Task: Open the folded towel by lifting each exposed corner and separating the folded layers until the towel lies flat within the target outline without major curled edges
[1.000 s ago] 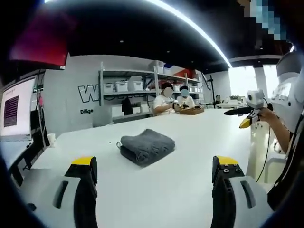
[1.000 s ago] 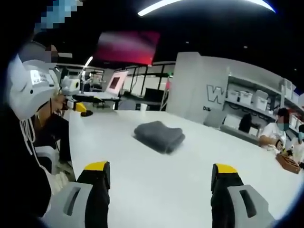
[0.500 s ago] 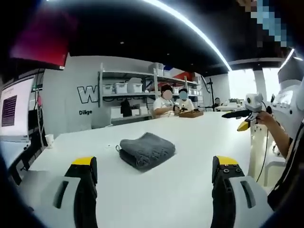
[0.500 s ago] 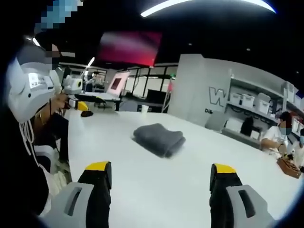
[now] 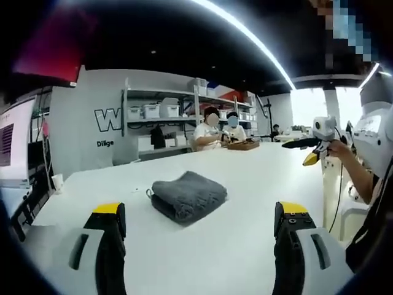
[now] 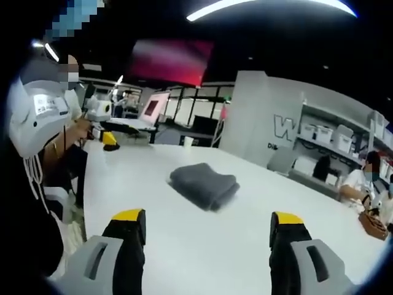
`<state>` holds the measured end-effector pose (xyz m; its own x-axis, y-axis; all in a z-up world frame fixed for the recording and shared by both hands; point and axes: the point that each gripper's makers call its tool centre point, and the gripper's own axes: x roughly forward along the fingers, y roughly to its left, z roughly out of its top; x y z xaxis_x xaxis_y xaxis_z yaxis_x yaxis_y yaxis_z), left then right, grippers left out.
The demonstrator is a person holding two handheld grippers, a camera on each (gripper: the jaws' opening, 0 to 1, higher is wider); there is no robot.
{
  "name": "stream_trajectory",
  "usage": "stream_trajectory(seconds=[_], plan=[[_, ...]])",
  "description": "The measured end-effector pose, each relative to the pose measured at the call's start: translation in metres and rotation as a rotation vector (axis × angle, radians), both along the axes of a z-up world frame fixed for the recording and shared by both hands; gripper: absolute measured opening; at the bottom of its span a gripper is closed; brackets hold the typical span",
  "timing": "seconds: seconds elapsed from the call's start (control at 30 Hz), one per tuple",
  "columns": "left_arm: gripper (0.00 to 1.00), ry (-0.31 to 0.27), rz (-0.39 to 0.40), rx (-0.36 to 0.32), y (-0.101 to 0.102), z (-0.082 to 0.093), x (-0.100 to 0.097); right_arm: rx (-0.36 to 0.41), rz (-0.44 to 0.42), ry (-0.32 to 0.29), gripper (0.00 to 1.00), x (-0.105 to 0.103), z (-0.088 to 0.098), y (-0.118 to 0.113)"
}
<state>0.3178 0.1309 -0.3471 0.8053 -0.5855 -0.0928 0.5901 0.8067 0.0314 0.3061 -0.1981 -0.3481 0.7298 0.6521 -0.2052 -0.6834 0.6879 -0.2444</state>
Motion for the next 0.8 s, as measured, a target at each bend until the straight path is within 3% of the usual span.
stream_trajectory(seconds=[0.33, 0.8], plan=[[0.98, 0.038, 0.026, 0.034, 0.009, -0.014, 0.024, -0.036, 0.026, 0.002, 0.77, 0.009, 0.007, 0.010], [0.95, 0.059, -0.040, 0.047, -0.001, -0.016, 0.053, -0.054, 0.064, 0.003, 0.73, 0.041, 0.016, 0.020]])
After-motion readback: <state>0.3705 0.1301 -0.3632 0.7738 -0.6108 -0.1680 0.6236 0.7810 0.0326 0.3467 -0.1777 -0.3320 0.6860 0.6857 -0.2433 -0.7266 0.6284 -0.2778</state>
